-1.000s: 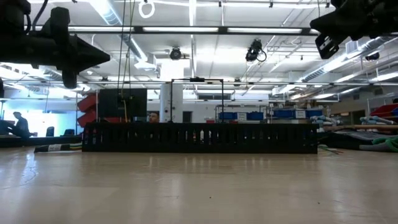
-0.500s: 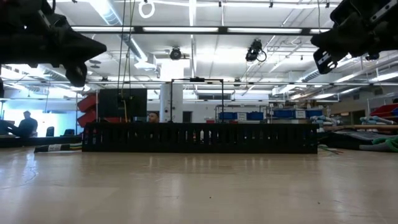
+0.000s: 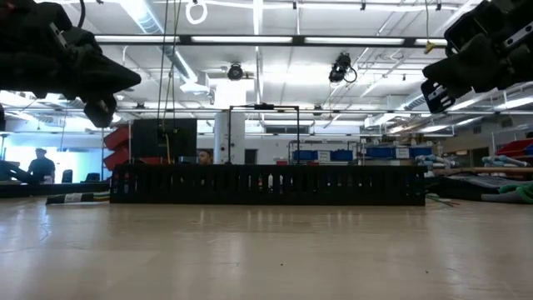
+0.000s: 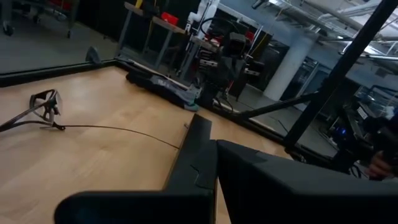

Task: Ziptie cables
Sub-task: Return to Home Position

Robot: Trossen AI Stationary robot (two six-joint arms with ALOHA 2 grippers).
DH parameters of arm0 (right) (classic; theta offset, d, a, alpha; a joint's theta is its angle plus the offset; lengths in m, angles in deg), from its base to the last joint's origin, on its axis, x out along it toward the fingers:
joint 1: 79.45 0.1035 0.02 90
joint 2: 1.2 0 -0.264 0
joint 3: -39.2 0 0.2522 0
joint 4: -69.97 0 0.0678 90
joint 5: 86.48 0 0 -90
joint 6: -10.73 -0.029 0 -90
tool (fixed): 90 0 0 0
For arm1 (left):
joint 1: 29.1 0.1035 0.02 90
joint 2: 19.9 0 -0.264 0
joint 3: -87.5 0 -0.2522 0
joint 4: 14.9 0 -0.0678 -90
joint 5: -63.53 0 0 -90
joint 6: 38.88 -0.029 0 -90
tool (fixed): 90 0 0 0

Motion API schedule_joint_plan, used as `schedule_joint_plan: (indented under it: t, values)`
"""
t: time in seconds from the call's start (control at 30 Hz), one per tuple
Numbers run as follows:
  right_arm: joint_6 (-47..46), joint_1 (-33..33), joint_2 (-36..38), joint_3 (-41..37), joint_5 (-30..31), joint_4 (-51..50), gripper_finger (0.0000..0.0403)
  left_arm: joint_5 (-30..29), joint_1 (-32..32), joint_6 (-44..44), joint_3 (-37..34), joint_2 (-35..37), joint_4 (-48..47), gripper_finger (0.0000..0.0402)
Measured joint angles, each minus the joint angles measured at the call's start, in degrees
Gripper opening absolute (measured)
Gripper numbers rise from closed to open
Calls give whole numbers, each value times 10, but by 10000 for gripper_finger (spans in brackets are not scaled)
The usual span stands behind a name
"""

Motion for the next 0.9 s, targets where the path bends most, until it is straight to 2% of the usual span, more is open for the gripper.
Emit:
schedule_joint_plan:
  t: [0.2,0.43,0.57,0.9]
  values:
    - [15,0,0,-11,0,3,4,-1,0,1,0,0,0,0]
    - [10,0,0,-49,64,7,2,-3,0,-43,0,0,-1,0]
    - [18,0,0,-61,66,34,3,-3,0,-44,0,0,-1,0]
    - [37,-1,0,-65,90,13,3,-3,0,-44,0,0,1,0]
